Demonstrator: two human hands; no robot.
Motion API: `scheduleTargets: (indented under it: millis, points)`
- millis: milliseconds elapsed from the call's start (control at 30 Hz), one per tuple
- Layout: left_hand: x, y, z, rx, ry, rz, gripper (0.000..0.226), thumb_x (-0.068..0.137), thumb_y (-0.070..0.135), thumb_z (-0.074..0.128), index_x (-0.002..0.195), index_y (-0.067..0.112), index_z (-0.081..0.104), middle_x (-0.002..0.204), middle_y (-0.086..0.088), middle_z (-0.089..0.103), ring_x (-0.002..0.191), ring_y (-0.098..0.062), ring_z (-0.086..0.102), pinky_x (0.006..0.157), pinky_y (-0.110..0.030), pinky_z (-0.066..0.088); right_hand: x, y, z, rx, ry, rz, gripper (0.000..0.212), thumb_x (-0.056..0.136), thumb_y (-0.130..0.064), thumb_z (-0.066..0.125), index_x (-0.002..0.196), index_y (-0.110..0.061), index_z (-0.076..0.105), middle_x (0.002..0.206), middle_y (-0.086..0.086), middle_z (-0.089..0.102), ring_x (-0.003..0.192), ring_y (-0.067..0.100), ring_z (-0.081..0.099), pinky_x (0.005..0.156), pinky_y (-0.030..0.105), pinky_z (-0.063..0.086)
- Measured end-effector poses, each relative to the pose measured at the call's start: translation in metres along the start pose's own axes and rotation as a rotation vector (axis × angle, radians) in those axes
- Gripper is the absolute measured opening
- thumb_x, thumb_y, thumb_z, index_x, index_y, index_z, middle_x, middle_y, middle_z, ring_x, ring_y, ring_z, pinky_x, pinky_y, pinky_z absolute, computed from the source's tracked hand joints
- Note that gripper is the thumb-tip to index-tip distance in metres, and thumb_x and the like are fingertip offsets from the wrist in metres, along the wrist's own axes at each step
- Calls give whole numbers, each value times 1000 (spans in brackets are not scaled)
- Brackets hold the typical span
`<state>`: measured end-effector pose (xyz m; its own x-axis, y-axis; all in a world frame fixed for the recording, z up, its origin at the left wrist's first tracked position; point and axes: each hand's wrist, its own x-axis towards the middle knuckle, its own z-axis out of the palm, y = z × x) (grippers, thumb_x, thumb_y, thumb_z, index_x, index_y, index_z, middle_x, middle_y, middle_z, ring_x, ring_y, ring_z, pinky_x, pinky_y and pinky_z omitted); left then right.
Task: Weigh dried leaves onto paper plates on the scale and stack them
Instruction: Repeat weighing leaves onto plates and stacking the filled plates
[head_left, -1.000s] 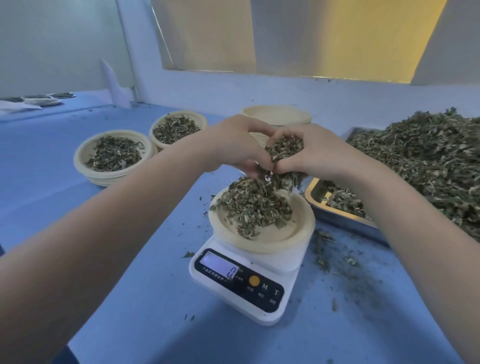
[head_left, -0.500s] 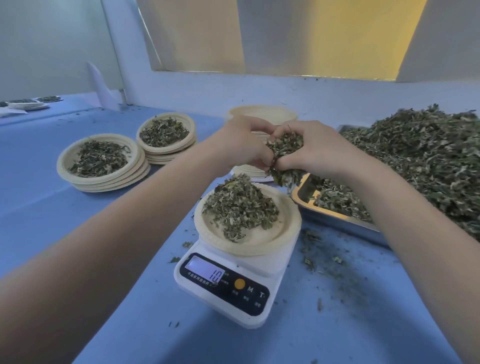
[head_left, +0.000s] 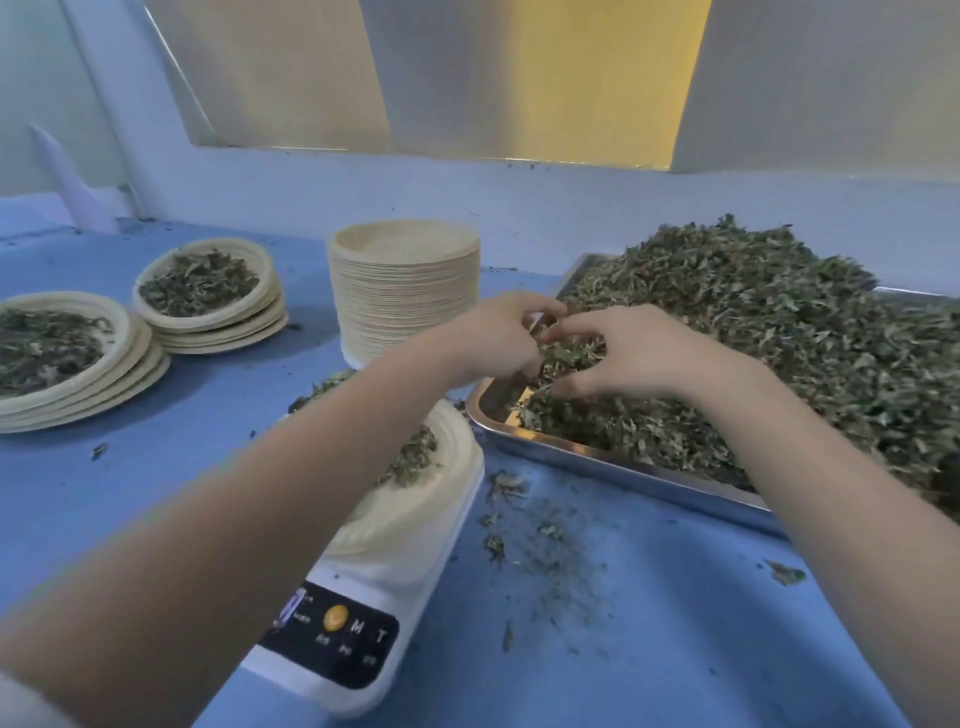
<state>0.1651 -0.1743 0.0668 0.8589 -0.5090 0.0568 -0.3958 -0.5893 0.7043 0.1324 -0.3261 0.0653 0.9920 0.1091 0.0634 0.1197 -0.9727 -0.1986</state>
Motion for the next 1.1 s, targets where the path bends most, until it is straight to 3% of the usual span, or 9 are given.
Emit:
scheduleTargets:
  millis: [133,267,333,433,567,700,800,933,1100]
  points:
    - [-22,-21,-34,-54,221,-36,43,87,-5,44,119,18,60,123,-10,58,97,-16,54,78,-28,47,11,-48,17,197,109,-207,40,81,-48,65,120,-40,57,114,-5,60,94,10,53,74,24,35]
    - [-58,-54,-72,-157,430,-128,41,84,-11,40,102,17,64,103,-5,62,82,-19,57,78,-32,51,19,-115,36,302,80,-422,47,81,-61,57,124,-42,52,106,-12,53,93,7,48,72,13,36]
    - [-76,-72,-85,-160,506,-164,39,83,-10,42,97,18,64,96,-1,63,86,-19,58,80,-33,51,25,-138,47,251,31,-473,56,76,-73,50,125,-47,46,119,-5,52,107,15,48,85,27,40]
    - [-96,-90,-91,-145,539,-216,36,84,-7,39,94,18,62,91,2,62,93,-21,59,85,-36,49,29,-160,62,155,17,-446,58,70,-81,44,117,-47,47,109,0,48,104,21,48,88,41,43]
    - [-105,-101,-84,-184,526,-240,28,87,2,44,86,24,60,103,-6,65,102,-26,60,94,-44,48,33,-167,76,45,133,-453,36,85,-59,51,105,-30,58,96,0,44,94,23,51,77,34,41]
    - [-102,-103,-74,-216,515,-213,22,89,5,46,96,15,64,95,-8,66,97,-28,63,91,-44,50,35,-164,73,74,219,-501,27,92,-35,53,108,-14,60,91,3,46,94,27,54,72,33,38]
    - [-99,-100,-72,-275,517,-160,24,93,13,43,90,6,65,84,-8,62,82,-25,59,89,-48,50,37,-162,58,124,375,-482,26,93,-32,51,103,-12,63,95,10,57,94,28,54,77,38,41]
    - [-94,-90,-74,-451,541,-114,29,96,18,40,75,20,60,70,4,57,66,-13,55,84,-44,53,38,-161,41,163,447,-522,23,94,-26,49,100,-9,63,94,11,63,91,27,55,75,37,38]
    - [-92,-82,-79,-454,567,-92,33,96,17,38,69,22,57,51,14,55,59,-7,55,76,-37,54,40,-164,36,203,490,-514,20,92,-26,52,97,-12,64,92,8,64,88,24,56,70,30,32]
